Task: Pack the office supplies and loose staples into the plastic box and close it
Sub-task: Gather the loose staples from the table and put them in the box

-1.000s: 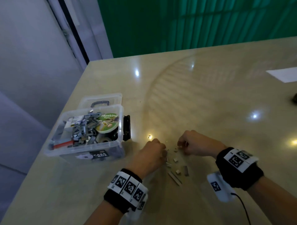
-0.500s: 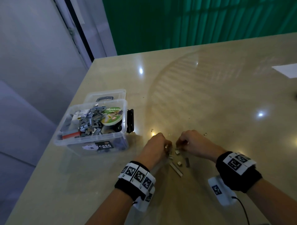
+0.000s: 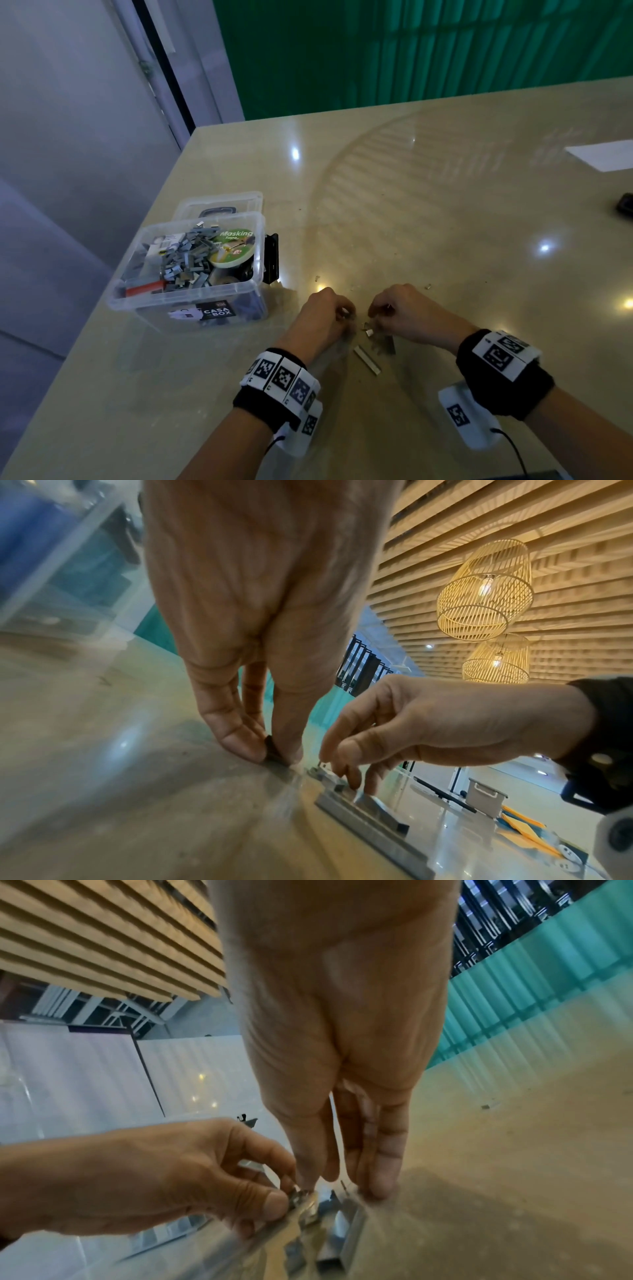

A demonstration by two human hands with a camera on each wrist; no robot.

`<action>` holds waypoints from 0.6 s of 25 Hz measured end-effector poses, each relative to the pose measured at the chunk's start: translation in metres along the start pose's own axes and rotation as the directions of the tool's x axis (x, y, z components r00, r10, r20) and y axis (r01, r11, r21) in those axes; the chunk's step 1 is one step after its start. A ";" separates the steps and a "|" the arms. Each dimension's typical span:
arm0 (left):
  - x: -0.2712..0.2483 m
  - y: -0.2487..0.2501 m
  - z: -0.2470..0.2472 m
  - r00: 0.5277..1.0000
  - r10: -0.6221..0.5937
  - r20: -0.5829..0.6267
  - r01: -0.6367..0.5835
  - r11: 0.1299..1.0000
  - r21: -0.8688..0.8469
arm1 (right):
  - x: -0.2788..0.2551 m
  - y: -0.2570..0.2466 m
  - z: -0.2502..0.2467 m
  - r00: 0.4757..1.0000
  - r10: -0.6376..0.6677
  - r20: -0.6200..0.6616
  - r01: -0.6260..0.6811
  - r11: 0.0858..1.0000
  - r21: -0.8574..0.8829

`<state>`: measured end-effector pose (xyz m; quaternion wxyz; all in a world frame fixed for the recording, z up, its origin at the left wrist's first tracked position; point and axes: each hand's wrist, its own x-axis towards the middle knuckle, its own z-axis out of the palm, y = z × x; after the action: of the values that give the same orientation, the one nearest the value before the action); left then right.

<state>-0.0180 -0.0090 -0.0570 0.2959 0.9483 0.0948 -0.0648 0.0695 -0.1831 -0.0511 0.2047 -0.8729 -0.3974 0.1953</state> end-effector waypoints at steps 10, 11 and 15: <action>0.006 -0.008 0.007 0.999 -0.011 0.035 0.012 1.000 -0.008 | -0.008 -0.012 -0.004 0.998 -0.020 0.060 0.026 0.994 -0.105; 0.007 -0.010 0.006 0.999 -0.004 0.054 0.005 1.000 -0.013 | -0.005 -0.012 -0.005 0.999 -0.017 0.052 0.022 0.995 -0.102; 0.000 -0.008 0.001 0.996 0.030 0.089 -0.028 0.999 -0.018 | -0.003 -0.011 -0.007 0.999 0.015 0.033 -0.013 0.997 -0.075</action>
<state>-0.0203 -0.0028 -0.0623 0.3089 0.9431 0.0683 -0.1018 0.0647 -0.1798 -0.0387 0.1637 -0.8794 -0.4017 0.1963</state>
